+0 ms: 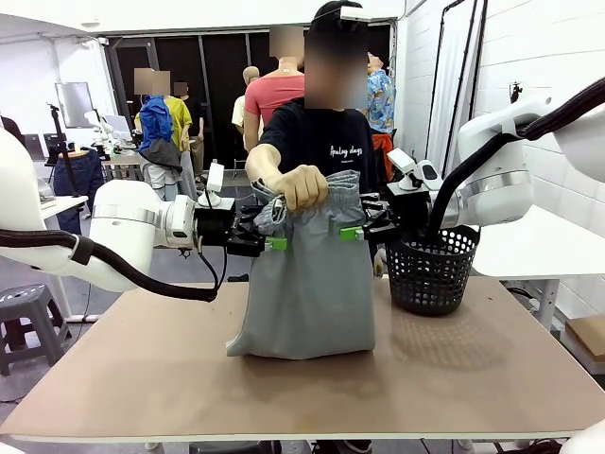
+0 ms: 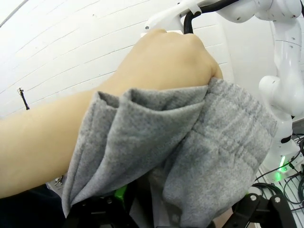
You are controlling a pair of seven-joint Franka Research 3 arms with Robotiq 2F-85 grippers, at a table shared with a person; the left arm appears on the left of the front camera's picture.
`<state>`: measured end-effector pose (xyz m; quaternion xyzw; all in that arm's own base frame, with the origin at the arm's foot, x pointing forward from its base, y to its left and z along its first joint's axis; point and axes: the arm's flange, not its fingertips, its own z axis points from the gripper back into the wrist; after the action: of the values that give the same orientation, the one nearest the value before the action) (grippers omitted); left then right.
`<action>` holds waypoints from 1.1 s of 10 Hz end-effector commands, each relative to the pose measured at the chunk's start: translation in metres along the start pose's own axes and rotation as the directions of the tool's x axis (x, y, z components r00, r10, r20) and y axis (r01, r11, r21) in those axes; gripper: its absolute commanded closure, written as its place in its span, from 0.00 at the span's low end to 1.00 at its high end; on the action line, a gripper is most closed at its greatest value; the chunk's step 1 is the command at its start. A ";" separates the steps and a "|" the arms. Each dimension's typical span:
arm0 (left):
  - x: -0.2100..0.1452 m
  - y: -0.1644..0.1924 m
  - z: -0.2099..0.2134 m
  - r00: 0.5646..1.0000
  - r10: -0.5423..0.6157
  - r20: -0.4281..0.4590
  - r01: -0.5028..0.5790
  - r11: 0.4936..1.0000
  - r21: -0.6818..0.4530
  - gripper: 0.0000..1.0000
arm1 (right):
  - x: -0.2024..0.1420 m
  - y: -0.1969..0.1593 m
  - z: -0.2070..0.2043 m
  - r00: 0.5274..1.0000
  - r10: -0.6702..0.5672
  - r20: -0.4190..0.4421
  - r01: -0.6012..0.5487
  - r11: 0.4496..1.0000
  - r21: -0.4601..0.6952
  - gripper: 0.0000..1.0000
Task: Fold the training pants.
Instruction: Release the ends of the Training pants and then grab the overlapped ends.
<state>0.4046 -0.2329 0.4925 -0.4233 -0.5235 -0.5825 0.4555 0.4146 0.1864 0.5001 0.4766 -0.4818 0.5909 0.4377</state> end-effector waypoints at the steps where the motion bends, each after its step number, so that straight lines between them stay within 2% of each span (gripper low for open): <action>1: 0.002 0.001 0.002 1.000 0.020 0.015 -0.020 1.000 0.016 0.00 | 0.001 0.000 0.001 1.000 -0.020 -0.005 0.020 1.000 0.003 0.00; 4: 0.001 0.001 0.003 1.000 0.022 0.003 -0.022 0.999 0.027 0.00 | 0.000 0.001 0.003 1.000 -0.007 -0.013 0.006 1.000 -0.018 0.00; 8: -0.001 -0.007 0.017 0.999 0.034 -0.018 -0.032 0.994 0.106 0.00 | -0.010 0.007 0.014 0.997 -0.070 -0.041 0.067 0.996 -0.059 0.00; 11: -0.002 -0.010 0.022 0.999 0.026 -0.040 -0.020 0.988 0.156 0.00 | -0.013 0.011 0.022 0.996 -0.076 -0.049 0.071 0.992 -0.101 0.00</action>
<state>0.4014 -0.2100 0.4883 -0.3885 -0.5387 -0.5601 0.4950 0.4153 0.1629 0.4847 0.4612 -0.4824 0.5678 0.4818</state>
